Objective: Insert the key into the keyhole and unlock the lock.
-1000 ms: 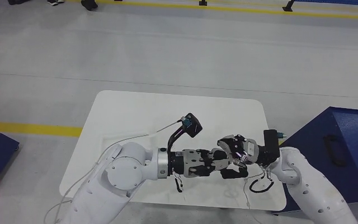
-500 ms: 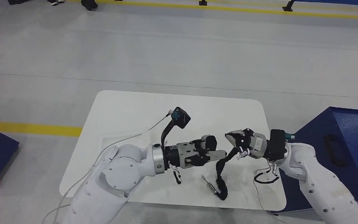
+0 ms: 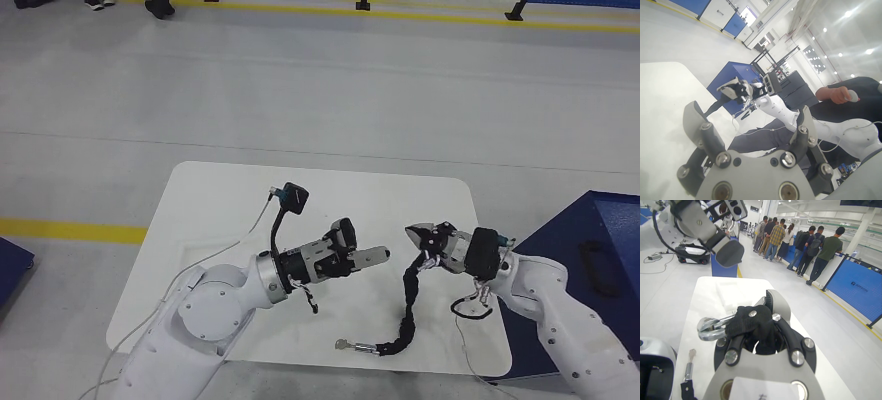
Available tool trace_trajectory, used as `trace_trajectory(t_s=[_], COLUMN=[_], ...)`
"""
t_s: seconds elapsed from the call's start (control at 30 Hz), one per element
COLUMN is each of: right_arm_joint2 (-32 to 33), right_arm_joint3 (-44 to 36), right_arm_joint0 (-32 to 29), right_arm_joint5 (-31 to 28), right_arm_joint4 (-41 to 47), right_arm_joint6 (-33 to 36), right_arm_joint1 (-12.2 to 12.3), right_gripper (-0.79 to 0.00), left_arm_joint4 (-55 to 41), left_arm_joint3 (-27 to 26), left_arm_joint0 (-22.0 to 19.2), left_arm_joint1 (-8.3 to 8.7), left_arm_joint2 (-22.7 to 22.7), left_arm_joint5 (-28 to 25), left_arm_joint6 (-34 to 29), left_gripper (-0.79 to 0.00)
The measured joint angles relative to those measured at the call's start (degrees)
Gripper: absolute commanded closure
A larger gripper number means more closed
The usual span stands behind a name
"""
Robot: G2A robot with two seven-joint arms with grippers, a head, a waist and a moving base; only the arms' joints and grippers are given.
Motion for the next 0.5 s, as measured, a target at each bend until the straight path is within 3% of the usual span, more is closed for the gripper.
trace_trajectory(t_s=[0.1,0.3,0.37,0.5], right_arm_joint2=[-2.7,-11.4,-14.8,-22.3], right_arm_joint3=[-0.5,1.6,3.6,9.3], right_arm_joint0=[0.9,6.1,8.3,13.7], right_arm_joint5=[-1.2,-10.2,-12.8,-13.3], right_arm_joint4=[-5.7,-19.4,-22.3,-22.4], right_arm_joint6=[2.8,9.9,11.6,14.2], right_arm_joint1=[-0.3,-1.5,-2.2,-3.9], right_gripper=[0.0,-0.006,-0.785,-0.785], left_arm_joint4=[0.0,0.9,0.9,0.6], left_arm_joint3=[-0.1,-0.3,-0.5,-0.9], left_arm_joint0=[0.3,0.2,0.5,1.9], left_arm_joint1=[-0.13,-0.25,-0.23,-0.07], left_arm_joint2=[0.6,1.1,0.8,-0.1], left_arm_joint5=[0.0,0.4,0.4,0.1], left_arm_joint6=[0.3,0.0,0.2,0.5], left_gripper=[-0.785,-0.785,-0.785,-0.785])
